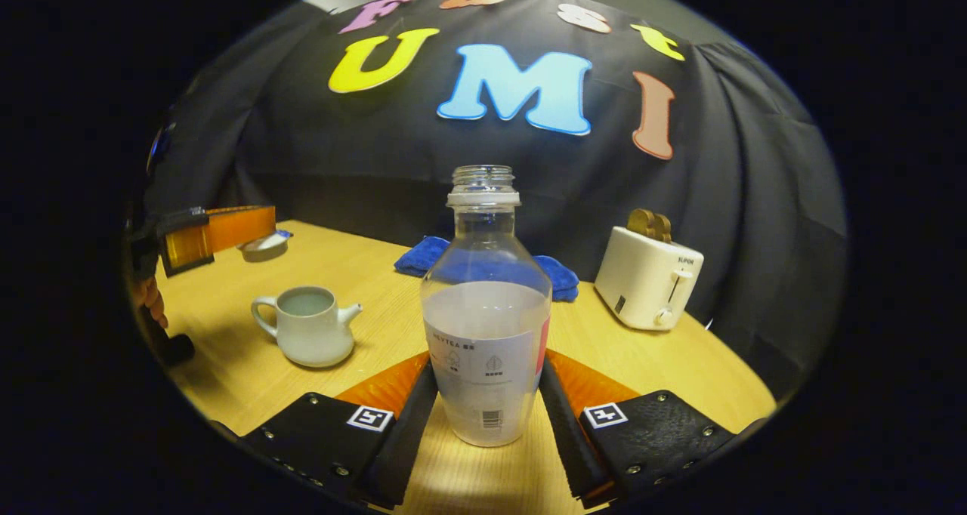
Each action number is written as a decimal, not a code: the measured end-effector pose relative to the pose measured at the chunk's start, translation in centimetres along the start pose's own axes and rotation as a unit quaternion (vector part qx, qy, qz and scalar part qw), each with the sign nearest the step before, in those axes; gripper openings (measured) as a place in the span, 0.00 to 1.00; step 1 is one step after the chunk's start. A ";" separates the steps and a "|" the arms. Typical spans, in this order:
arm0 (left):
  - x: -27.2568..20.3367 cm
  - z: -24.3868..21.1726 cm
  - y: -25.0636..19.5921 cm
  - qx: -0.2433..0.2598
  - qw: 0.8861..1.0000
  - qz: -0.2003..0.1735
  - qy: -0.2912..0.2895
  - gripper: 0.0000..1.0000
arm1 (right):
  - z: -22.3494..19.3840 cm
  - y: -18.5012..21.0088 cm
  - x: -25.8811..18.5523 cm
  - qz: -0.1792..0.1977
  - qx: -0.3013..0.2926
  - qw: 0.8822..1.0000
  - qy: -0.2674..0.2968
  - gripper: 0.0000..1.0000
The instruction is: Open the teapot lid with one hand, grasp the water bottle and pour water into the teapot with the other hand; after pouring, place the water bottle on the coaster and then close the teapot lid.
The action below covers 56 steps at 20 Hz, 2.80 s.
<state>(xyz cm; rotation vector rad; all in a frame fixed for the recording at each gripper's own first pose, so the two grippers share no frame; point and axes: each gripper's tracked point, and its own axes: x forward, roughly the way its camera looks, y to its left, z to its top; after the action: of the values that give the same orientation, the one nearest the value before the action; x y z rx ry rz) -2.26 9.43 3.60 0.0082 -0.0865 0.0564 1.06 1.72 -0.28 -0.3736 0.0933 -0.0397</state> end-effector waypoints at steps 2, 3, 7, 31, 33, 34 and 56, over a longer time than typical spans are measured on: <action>0.0 -0.4 1.1 -0.008 1.000 0.007 0.003 0.14 | 0.8 0.2 0.2 -0.010 -0.077 0.997 -0.004 0.77; 0.0 -0.4 1.4 -0.012 1.000 0.008 0.005 0.14 | 1.3 0.2 0.4 -0.016 -0.119 0.993 -0.008 0.77; 0.2 -0.6 2.4 -0.023 1.000 0.009 0.008 0.14 | 2.4 0.1 0.9 -0.033 -0.266 0.963 -0.023 0.77; 0.7 -2.2 5.4 -0.075 0.996 0.022 0.030 0.15 | 7.6 1.0 6.0 -0.102 -0.661 0.734 -0.118 0.76; 0.7 -2.1 5.2 -0.076 0.996 0.022 0.027 0.15 | 8.1 1.2 6.1 -0.103 -0.667 0.727 -0.122 0.76; 0.7 -2.0 5.3 -0.077 0.996 0.022 0.027 0.15 | 8.4 1.2 6.1 -0.105 -0.671 0.723 -0.124 0.76; 0.8 -2.4 5.1 -0.080 0.996 0.019 0.032 0.14 | 11.0 2.6 5.0 -0.150 -0.751 0.618 -0.179 0.76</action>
<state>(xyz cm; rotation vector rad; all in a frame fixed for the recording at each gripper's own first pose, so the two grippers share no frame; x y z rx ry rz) -1.55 14.55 1.30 -0.1544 -0.0265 0.0877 7.14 7.90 8.57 -2.1094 -0.3915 -0.2229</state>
